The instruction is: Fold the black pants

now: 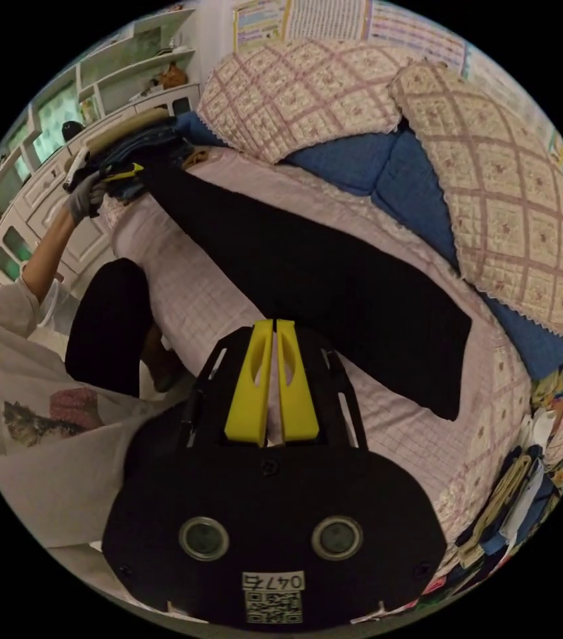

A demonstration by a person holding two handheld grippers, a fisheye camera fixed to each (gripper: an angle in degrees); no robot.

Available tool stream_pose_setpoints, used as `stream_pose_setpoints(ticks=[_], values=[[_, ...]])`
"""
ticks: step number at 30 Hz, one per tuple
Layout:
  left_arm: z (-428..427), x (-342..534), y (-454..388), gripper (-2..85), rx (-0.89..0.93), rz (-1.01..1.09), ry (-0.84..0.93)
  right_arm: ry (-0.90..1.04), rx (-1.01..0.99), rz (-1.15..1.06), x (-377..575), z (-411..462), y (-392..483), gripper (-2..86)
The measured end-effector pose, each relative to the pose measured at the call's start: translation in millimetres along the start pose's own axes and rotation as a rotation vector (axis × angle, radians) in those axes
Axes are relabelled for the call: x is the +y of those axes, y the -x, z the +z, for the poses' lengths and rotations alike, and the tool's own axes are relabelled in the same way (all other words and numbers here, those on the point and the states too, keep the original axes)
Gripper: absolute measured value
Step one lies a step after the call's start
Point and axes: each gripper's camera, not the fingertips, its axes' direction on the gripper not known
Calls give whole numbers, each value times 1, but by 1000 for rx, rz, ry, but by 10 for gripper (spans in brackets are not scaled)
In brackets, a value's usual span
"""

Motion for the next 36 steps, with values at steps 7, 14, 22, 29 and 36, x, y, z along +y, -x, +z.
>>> stream_pose_setpoints(ticks=[7,14,22,29,36], values=[[-38,107,28,-9,-129,-116,-10,93,-162,-59,70,30,-19,9],[-20,165,45,-9,-96,-222,13,-320,-189,680,239,-17,-223,48],[-6,171,19,-9,-125,-198,26,-406,-245,1058,325,3,-375,107],[1,180,6,-9,-114,-194,38,-321,-376,1005,315,40,-424,10],[15,182,-15,-9,-117,-155,48,-305,-59,689,258,-43,-395,-7]])
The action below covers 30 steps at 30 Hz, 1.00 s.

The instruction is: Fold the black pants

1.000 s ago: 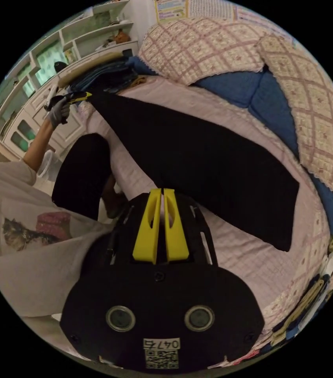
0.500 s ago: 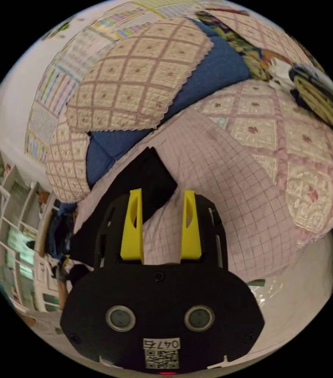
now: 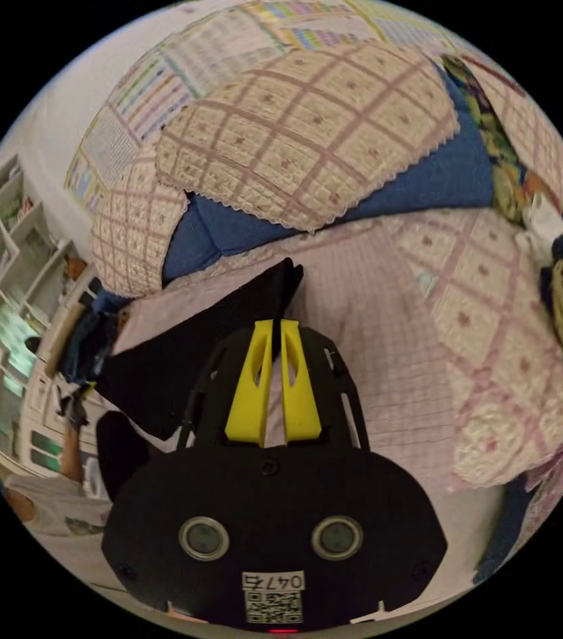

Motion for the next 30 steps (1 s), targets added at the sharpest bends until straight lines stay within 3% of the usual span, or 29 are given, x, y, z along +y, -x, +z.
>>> stream_pose_setpoints(ticks=[4,7,11,15,19,23,30], values=[[20,4,-7,-9,16,21,51,81,168,10,19,17,-12,-7],[41,9,-6,-9,27,19,88,180,145,116,38,62,-44,-6],[52,15,1,-9,63,9,92,153,109,189,50,88,-48,12],[62,23,8,-9,83,11,102,171,271,159,46,97,-24,55],[73,31,18,-8,124,-3,92,42,426,-17,40,104,53,57],[89,42,37,-5,218,-48,68,100,307,-285,20,168,154,36],[107,67,64,35,292,-121,19,228,135,-508,-16,302,278,12]])
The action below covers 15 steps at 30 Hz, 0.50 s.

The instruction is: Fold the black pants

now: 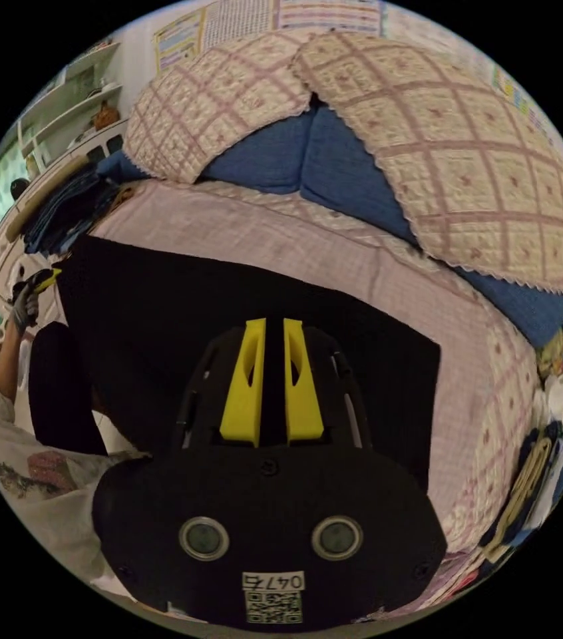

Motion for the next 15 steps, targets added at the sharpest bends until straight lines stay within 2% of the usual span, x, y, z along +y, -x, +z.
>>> stream_pose_setpoints(ticks=[4,7,12,15], values=[[1,7,19,37,51,-21,-43,104,-49,67,-44,81,10,1],[10,10,29,31,61,-7,-26,113,-79,122,-56,119,19,-4],[21,12,40,23,100,15,-24,115,-121,189,-70,147,50,-5],[27,10,41,20,101,46,-16,66,-49,108,-92,143,105,-4]])
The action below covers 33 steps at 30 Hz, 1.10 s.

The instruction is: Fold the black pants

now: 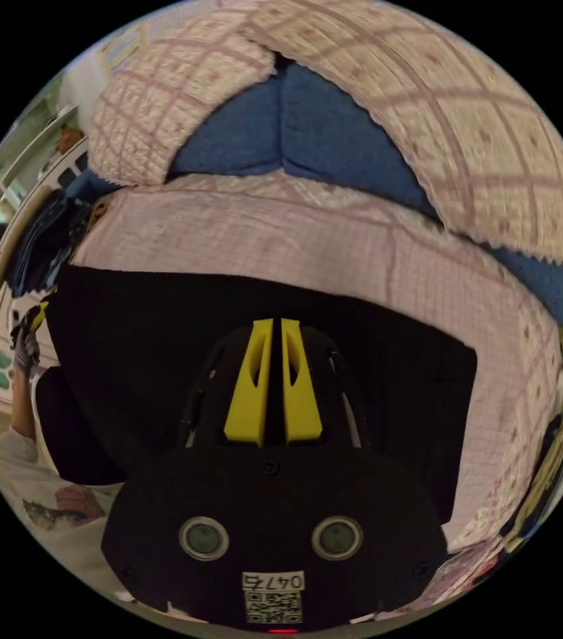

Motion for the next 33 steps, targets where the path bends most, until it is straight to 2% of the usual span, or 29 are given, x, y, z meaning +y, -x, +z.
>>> stream_pose_setpoints(ticks=[3,8,14,18,23,33], values=[[3,4,-6,17,-44,30,-5,-61,-95,-178,-26,5,86,-2],[8,16,3,26,-62,-10,-27,-37,-331,-534,-76,65,261,24],[6,23,21,38,-12,-39,-32,-30,-381,-835,-127,141,379,28],[3,25,33,41,18,-39,-35,40,-411,-869,-155,180,409,23],[-2,29,51,41,64,-59,-48,160,-573,-881,-176,227,438,10],[-23,20,68,45,100,-56,-54,173,-665,-820,-187,265,479,0]])
